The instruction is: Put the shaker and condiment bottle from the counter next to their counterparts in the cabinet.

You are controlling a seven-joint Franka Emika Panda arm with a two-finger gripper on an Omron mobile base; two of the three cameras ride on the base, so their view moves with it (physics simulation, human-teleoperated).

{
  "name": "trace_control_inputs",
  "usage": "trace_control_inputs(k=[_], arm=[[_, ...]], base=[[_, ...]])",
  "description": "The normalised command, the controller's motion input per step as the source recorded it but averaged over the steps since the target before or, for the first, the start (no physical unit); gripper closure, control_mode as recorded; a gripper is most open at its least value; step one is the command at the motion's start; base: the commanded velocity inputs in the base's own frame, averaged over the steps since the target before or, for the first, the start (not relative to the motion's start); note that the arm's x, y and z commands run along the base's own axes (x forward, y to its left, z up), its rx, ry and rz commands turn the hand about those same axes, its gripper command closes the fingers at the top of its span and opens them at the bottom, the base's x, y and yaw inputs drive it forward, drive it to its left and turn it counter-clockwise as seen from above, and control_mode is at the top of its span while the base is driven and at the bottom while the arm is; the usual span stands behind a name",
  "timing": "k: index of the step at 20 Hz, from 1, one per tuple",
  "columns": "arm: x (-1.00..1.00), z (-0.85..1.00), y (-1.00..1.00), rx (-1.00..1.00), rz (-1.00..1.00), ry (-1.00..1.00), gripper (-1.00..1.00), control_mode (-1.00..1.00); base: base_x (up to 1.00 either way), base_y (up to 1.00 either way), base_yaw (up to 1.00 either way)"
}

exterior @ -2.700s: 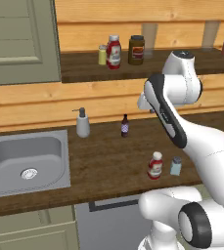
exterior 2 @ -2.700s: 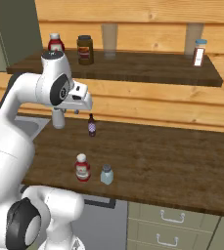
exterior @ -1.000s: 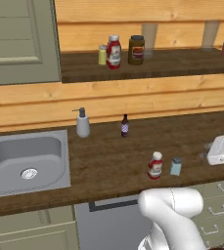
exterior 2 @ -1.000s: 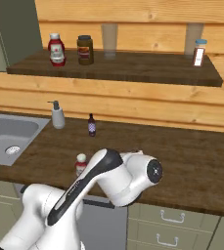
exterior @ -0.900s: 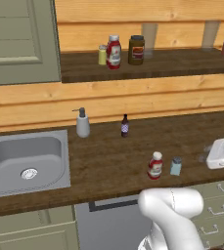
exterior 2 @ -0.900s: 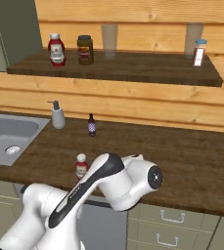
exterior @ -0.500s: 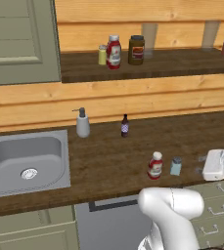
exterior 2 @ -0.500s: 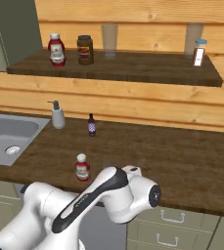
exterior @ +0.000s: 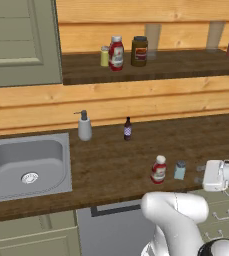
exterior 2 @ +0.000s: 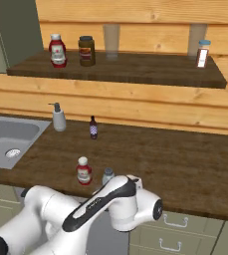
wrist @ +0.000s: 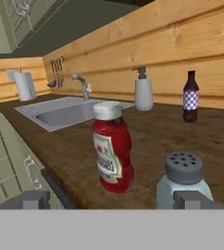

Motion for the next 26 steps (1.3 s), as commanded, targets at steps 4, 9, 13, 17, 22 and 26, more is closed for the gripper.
trace_control_inputs(k=[4,9,13,17,22,26], arm=[[0.25,-0.27,-0.04,0.05,0.03,0.03,-1.0,-1.0],[0.31,-0.19,-0.12,0.06,0.06,0.0,-1.0,-1.0],[0.34,-0.16,-0.15,0.07,0.07,0.0,-1.0,-1.0],[0.44,-0.21,-0.23,0.08,0.1,0.0,-1.0,-1.0],[0.35,-0.22,-0.2,0.06,0.09,-0.01,-1.0,-1.0],[0.29,-0.2,-0.2,0.08,0.09,-0.04,-1.0,-1.0]], base=[[0.0,0.0,0.0],[0.0,0.0,0.0],[0.0,0.0,0.0],[0.0,0.0,0.0],[0.0,0.0,0.0],[0.0,0.0,0.0]])
